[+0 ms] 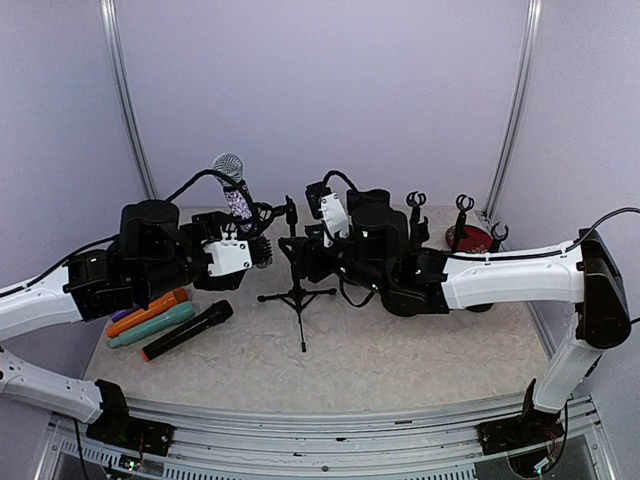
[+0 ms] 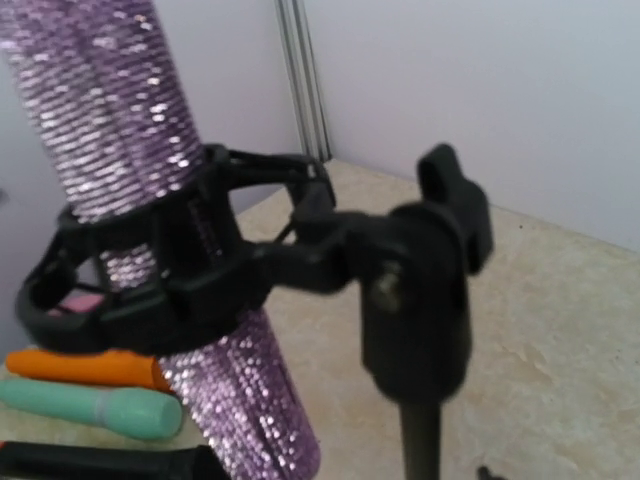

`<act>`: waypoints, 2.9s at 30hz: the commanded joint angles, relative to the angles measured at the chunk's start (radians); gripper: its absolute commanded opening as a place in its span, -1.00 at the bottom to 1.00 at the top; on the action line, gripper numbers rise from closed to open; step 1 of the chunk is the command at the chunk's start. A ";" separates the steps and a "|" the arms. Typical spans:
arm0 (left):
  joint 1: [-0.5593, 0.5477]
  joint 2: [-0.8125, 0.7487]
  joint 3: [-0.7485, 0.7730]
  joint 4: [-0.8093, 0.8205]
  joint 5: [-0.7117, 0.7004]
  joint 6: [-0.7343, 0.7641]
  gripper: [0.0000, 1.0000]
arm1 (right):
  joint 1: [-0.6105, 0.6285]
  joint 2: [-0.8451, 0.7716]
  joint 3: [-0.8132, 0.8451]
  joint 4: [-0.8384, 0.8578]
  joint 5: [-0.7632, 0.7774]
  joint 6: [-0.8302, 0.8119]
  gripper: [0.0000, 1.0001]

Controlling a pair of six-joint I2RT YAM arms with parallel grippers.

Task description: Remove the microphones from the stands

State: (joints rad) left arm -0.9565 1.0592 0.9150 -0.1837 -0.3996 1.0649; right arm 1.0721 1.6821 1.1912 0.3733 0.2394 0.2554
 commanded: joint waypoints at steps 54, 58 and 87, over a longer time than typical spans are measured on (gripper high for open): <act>0.500 0.311 0.618 -0.314 1.050 -0.820 -0.36 | -0.084 0.246 0.182 -0.117 -0.075 -0.097 -1.00; 0.495 0.314 0.665 -0.341 1.032 -0.819 -0.41 | -0.084 0.235 0.155 -0.106 -0.087 -0.091 -1.00; 0.626 0.218 0.944 -0.358 1.049 -0.785 -0.58 | -0.083 0.240 0.089 -0.151 -0.015 -0.139 -1.00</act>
State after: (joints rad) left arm -0.3607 1.3331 1.8668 -0.6018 0.6563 0.2436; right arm 0.9871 1.9182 1.3190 0.3588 0.2035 0.1425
